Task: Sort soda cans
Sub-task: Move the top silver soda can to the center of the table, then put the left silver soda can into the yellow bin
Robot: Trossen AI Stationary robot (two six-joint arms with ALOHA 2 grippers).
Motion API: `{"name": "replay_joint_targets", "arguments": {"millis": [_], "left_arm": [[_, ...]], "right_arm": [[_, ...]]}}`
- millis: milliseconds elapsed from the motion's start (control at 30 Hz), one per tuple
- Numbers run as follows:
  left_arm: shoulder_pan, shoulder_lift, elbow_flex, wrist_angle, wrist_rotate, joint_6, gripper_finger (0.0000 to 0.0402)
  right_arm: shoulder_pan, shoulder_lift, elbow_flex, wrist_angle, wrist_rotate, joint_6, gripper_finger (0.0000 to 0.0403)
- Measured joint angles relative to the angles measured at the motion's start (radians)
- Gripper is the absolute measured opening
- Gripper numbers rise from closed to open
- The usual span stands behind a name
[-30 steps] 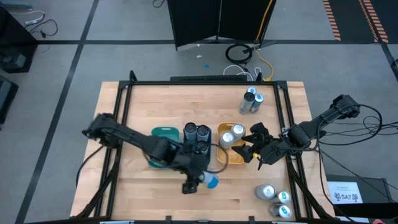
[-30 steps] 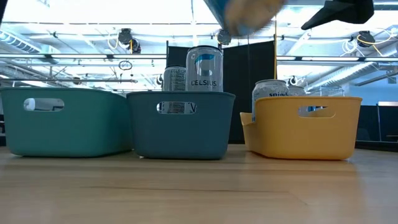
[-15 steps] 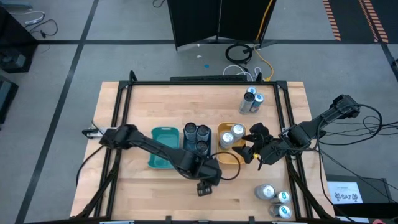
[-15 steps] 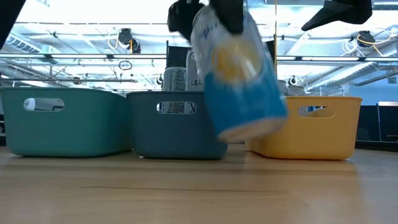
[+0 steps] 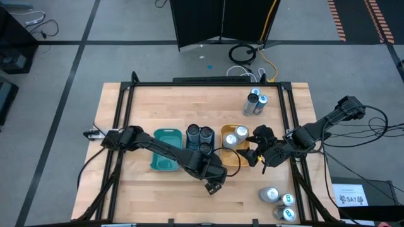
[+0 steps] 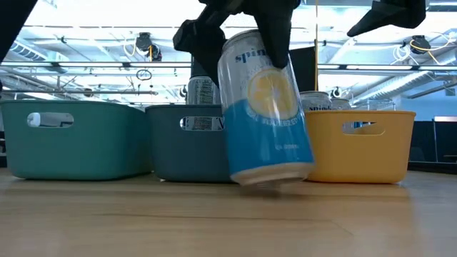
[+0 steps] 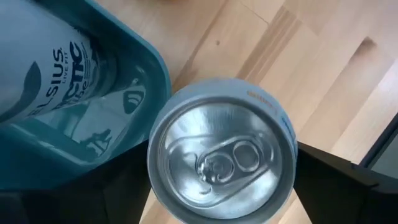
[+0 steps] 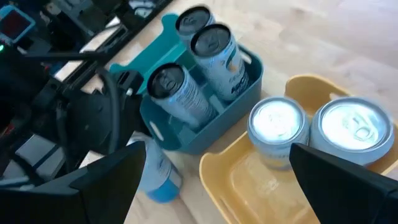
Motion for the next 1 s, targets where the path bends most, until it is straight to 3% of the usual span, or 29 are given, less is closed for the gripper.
{"name": "replay_joint_targets", "arguments": {"millis": [600, 1000], "left_arm": [[0.000, -0.003, -0.002, 0.130, -0.033, -0.036, 0.0350], [0.000, -0.003, 0.072, 0.088, -0.033, -0.007, 0.0351]], "right_arm": [[0.044, 0.000, 0.000, -0.043, -0.032, 0.000, 0.0389], [0.093, 0.000, 0.000, -0.101, -0.036, 0.005, 0.0389]]}}
